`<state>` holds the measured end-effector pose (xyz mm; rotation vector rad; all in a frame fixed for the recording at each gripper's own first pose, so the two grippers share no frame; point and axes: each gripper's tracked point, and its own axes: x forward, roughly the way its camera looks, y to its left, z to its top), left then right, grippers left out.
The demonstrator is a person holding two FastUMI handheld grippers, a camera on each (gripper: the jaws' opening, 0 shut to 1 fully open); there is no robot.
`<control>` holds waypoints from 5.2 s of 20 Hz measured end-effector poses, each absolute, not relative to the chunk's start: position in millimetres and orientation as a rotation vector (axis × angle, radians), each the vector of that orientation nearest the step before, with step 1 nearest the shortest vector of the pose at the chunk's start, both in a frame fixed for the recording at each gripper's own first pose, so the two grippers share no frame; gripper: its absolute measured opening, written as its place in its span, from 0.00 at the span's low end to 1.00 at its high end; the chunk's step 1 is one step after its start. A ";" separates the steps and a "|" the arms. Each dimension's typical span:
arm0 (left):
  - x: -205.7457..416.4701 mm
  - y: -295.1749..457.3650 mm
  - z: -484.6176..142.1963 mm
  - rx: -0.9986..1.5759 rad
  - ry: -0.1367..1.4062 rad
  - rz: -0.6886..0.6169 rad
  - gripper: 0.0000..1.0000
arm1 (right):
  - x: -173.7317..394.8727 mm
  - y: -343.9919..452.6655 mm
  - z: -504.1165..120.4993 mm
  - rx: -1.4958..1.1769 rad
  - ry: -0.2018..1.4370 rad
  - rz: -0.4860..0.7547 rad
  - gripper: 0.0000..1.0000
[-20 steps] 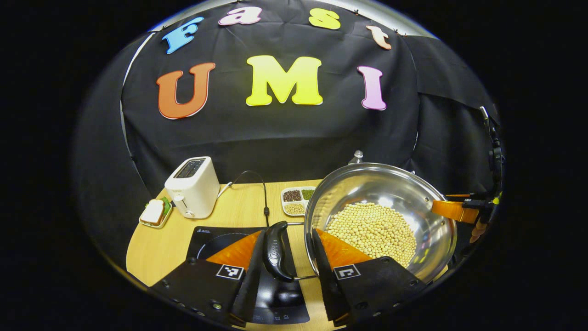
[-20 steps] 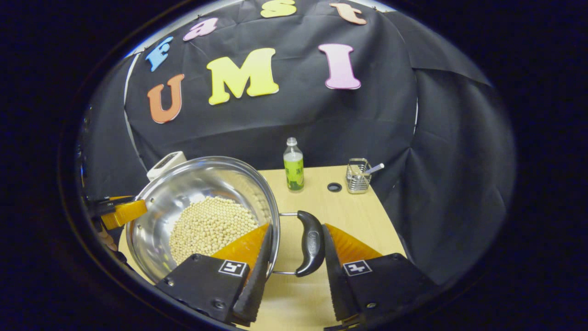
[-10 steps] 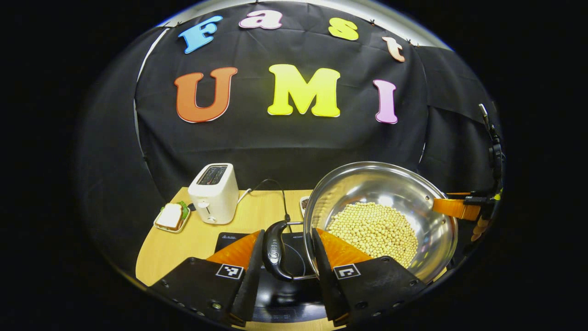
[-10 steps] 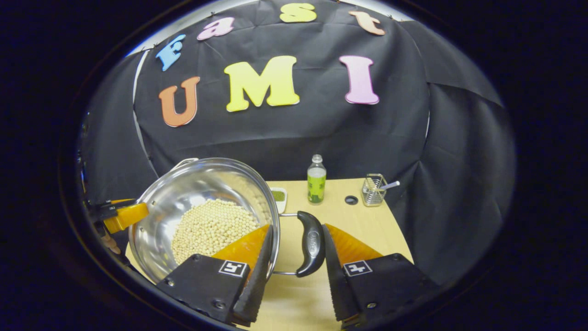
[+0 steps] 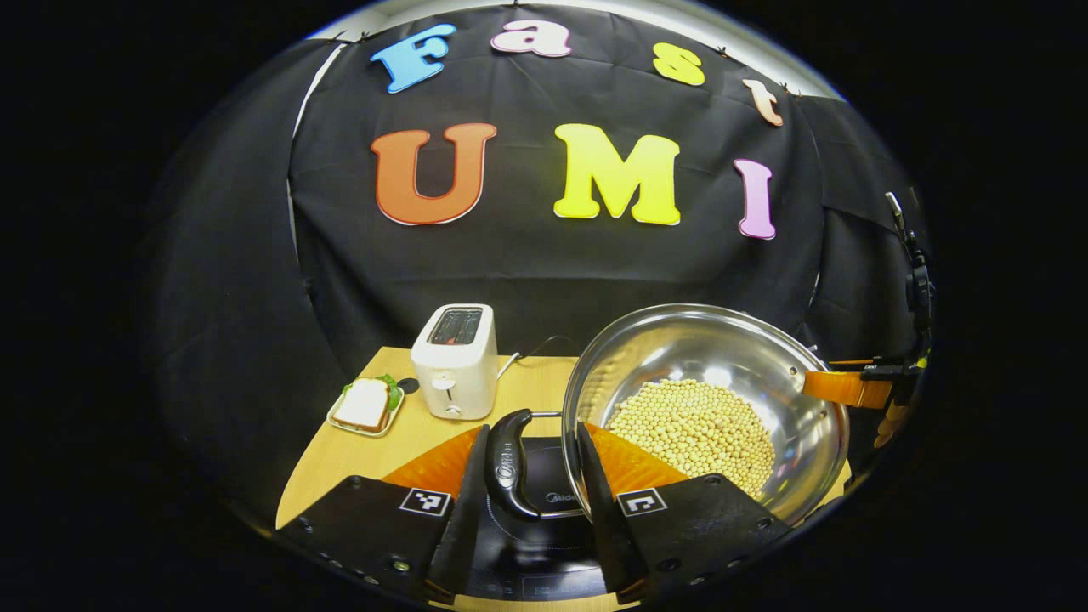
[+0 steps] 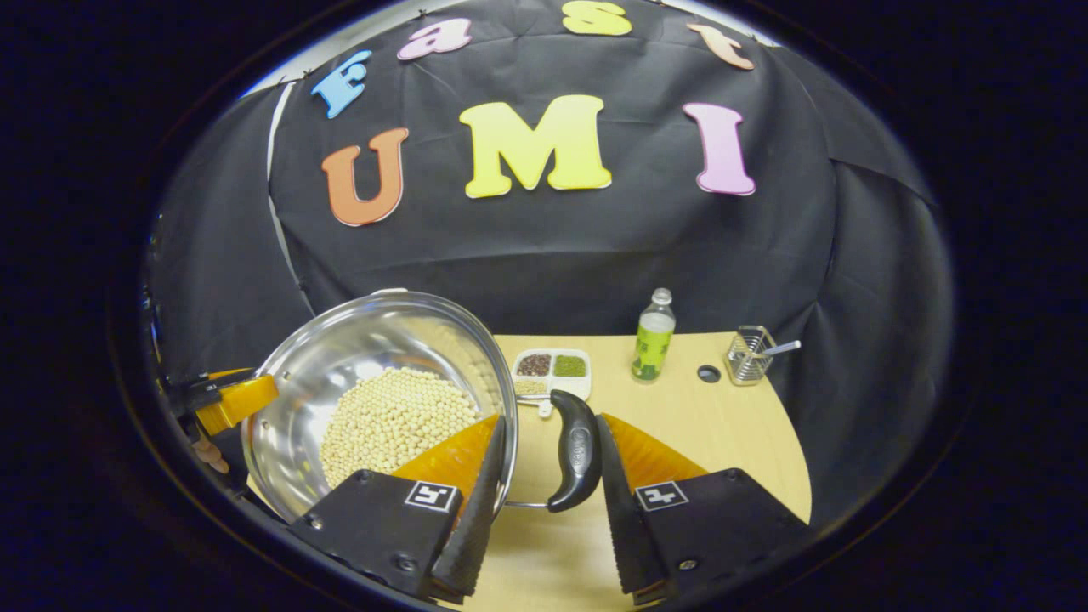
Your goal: First push the handle of the pot to place it horizontally, then grasp the pot with both hands and set it on the induction cooktop.
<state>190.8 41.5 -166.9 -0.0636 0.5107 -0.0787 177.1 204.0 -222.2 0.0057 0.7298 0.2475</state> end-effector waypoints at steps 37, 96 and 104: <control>216.6 128.2 -324.9 -0.153 0.621 -0.058 0.47 | 186.1 305.5 -389.2 0.099 0.795 0.364 0.65; -64.9 -38.1 -29.8 -0.060 -0.068 -0.065 0.95 | -65.4 29.5 -82.8 0.059 0.038 0.087 0.91; -71.5 -37.8 -39.9 -0.069 -0.047 -0.046 0.95 | -80.1 14.7 -81.2 0.060 0.010 0.086 0.91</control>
